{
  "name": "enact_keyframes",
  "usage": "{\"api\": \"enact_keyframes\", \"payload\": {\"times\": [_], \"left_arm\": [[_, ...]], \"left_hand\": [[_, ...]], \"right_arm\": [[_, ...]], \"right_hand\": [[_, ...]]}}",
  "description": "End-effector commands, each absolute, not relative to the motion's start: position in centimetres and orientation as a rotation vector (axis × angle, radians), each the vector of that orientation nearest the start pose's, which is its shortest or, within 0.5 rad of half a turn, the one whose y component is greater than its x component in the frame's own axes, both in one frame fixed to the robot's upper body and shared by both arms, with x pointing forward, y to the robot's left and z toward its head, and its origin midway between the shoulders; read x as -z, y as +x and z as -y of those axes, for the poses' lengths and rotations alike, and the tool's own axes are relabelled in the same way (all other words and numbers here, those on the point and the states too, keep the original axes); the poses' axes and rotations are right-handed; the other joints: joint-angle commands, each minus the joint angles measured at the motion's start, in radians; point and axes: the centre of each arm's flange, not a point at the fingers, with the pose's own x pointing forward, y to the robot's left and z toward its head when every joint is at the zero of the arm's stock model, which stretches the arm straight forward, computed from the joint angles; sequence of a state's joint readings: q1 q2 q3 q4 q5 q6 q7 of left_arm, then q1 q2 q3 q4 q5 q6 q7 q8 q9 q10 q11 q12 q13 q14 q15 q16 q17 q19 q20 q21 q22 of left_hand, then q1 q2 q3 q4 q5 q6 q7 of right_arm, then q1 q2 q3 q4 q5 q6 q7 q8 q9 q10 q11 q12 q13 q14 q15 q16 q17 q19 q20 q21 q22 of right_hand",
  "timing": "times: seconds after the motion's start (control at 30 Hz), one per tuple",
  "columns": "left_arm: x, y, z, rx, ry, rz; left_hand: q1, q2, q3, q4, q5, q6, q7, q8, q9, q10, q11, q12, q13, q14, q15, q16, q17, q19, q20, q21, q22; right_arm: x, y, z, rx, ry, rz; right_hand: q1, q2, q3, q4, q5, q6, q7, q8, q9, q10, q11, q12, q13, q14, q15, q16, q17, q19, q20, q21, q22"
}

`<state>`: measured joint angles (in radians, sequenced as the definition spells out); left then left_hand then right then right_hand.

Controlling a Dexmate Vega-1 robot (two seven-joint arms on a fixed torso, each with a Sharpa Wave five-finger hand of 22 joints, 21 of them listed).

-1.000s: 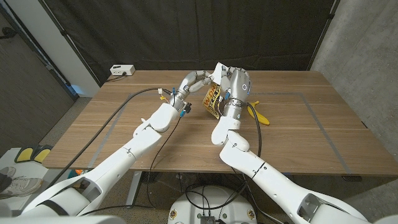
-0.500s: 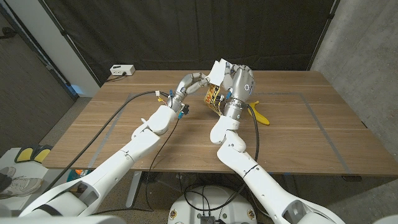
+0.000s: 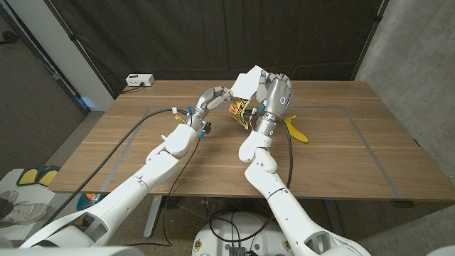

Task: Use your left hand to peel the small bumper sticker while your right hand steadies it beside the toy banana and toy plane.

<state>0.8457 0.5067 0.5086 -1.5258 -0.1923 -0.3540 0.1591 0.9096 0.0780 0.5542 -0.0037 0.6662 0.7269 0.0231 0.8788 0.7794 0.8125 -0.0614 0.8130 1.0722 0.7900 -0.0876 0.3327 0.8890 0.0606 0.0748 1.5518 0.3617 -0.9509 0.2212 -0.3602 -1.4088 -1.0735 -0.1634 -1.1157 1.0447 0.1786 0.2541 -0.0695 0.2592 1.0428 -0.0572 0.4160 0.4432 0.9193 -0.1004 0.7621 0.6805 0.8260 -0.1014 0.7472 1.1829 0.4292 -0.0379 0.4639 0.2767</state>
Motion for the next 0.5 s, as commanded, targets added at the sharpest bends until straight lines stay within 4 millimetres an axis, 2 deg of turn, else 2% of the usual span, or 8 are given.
{"api": "enact_keyframes", "payload": {"times": [0.03,0.5], "left_arm": [[-0.05,59.40,-19.15,0.228,0.311,0.849],[0.62,58.58,-19.83,0.197,0.289,0.856]], "left_hand": [[-0.005,0.009,0.115,-0.072,0.011,-0.001,-0.003,0.006,0.000,-0.021,-0.133,-0.002,0.004,0.011,-0.115,-0.007,0.000,-0.002,0.005,0.005,0.001],[-0.017,0.008,0.129,-0.065,0.026,0.000,-0.007,0.015,-0.003,-0.020,-0.133,-0.002,0.009,0.018,-0.113,-0.019,0.003,-0.004,0.005,0.008,-0.003]], "right_arm": [[-0.32,54.67,7.10,0.999,-0.577,0.964],[-0.19,54.83,7.74,1.025,-0.565,0.946]], "right_hand": [[0.005,-0.003,0.008,0.002,0.007,-0.007,-0.003,0.013,0.011,0.005,-0.004,0.004,-0.001,0.009,-0.117,-0.005,0.007,-0.002,-0.004,0.011,0.004],[0.004,-0.008,0.015,0.006,0.012,-0.012,-0.002,0.026,0.034,0.003,-0.005,0.005,0.004,0.012,-0.116,-0.013,0.020,-0.009,-0.008,0.022,0.006]]}}
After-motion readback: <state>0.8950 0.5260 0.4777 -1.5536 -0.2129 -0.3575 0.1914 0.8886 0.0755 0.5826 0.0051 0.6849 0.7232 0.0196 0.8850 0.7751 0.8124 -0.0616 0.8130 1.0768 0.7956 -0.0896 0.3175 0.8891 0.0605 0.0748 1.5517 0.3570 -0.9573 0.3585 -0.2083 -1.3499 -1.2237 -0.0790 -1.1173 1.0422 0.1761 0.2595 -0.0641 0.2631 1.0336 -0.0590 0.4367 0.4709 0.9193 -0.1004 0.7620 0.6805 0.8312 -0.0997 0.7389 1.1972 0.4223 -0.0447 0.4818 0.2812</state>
